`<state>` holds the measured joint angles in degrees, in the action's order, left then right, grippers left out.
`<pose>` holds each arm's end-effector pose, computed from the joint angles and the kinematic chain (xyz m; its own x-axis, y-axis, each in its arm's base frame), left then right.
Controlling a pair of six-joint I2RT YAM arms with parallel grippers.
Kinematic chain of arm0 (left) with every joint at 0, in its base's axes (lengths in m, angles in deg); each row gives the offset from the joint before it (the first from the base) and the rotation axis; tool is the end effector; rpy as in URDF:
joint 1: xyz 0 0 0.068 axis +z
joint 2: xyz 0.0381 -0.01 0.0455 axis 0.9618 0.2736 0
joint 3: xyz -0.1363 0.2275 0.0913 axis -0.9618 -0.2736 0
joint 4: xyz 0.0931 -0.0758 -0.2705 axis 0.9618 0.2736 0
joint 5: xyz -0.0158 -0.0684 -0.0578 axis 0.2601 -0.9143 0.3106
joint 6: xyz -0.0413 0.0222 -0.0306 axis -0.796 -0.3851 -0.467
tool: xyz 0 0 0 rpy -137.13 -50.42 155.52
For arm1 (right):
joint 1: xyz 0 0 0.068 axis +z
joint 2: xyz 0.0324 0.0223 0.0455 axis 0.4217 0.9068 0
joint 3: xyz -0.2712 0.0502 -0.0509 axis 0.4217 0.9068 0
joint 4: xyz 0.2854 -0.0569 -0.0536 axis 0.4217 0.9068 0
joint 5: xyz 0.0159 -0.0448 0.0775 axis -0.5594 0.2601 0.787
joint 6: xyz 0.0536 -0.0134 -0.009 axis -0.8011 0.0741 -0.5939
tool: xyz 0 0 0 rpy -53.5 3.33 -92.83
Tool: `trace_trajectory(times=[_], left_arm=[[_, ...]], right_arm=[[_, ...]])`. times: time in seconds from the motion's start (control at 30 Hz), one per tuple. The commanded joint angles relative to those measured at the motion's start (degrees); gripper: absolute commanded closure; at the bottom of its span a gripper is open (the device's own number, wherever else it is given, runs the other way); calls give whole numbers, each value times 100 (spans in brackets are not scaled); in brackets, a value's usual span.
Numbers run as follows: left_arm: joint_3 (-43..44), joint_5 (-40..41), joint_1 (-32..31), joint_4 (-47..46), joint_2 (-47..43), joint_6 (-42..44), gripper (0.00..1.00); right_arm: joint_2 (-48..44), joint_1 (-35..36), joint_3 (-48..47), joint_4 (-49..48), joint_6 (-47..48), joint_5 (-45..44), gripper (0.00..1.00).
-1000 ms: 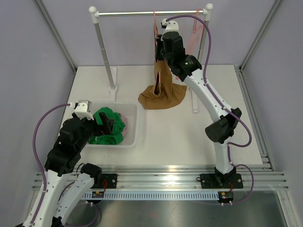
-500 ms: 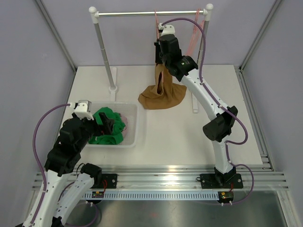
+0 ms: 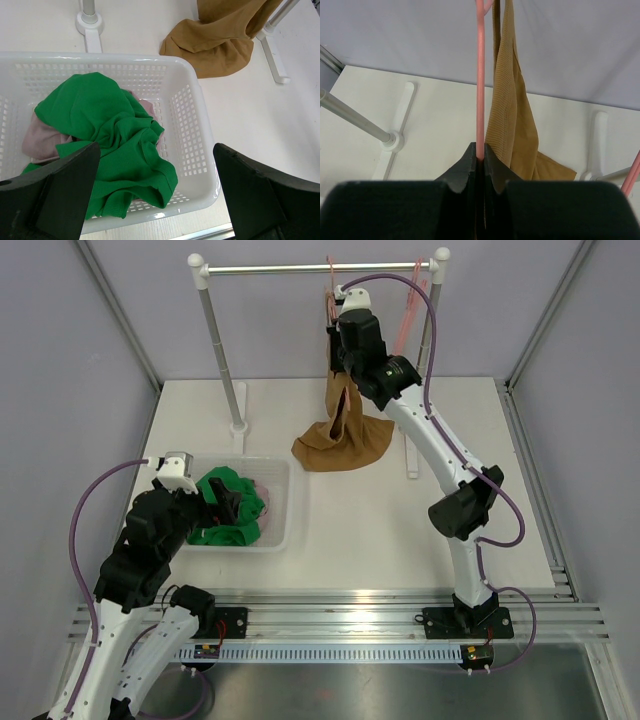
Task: Remove the tank top from the hanger
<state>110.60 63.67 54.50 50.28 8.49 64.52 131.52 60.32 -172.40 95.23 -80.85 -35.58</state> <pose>0.1229 -0.0417 0.3558 -0.3923 -0.1646 -0.9050 0.1826 0.9504 -0.2520 0.4265 0.2866 0.4608 -0.2604 -0.0451 -0.9644 -0.2487 0.9683 0.0219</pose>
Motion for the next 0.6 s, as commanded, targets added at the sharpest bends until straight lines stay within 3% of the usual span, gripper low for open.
trace_trajectory(times=[0.0, 0.57], left_arm=[[-2, -177, 28, -261, -8, 87, 1], [16, -116, 28, -244, 36, 87, 1]], right_arm=[[-383, 40, -347, -220, 177, 71, 100], [-910, 40, -278, -291, 213, 353, 100]])
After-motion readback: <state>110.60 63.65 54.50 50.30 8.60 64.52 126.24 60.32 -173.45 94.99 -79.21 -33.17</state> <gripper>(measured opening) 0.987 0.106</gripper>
